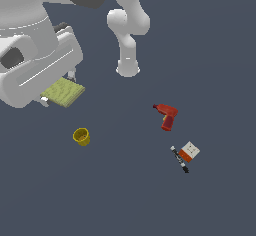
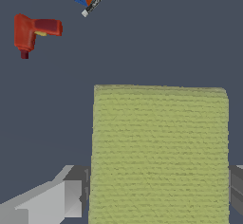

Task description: Pick up a designated object from a clutter of objects.

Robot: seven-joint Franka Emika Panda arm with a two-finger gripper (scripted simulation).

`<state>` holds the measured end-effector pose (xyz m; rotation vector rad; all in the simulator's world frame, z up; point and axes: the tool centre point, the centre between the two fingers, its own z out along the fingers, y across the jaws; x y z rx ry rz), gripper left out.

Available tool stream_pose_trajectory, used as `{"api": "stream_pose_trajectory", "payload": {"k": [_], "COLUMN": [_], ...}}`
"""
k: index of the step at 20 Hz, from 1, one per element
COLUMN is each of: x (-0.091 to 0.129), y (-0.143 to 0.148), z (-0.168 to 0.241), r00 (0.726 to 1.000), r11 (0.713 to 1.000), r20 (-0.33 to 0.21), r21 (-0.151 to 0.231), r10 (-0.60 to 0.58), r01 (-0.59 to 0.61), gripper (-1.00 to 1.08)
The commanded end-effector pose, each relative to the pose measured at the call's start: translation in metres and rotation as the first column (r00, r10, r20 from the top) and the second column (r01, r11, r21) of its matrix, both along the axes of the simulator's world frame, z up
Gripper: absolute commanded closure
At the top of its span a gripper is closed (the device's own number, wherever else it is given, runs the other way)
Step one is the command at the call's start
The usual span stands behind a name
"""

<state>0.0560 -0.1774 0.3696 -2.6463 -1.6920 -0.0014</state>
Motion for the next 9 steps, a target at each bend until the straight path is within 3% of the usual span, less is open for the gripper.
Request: {"api": "stream_pose_trajectory", "payload": {"k": [1, 9], "x": [-0.001, -0.002], "y": [-0.01, -0.021], "z": [0.011, 0.023], "r00": [1.0, 1.0], "r11": [1.0, 1.0], "r20": [0.0, 0.0], "r21": [0.0, -0.001], "r10": [0.001, 0.001], "r01": [-0.001, -0.001], "gripper": [1.08, 1.08]}}
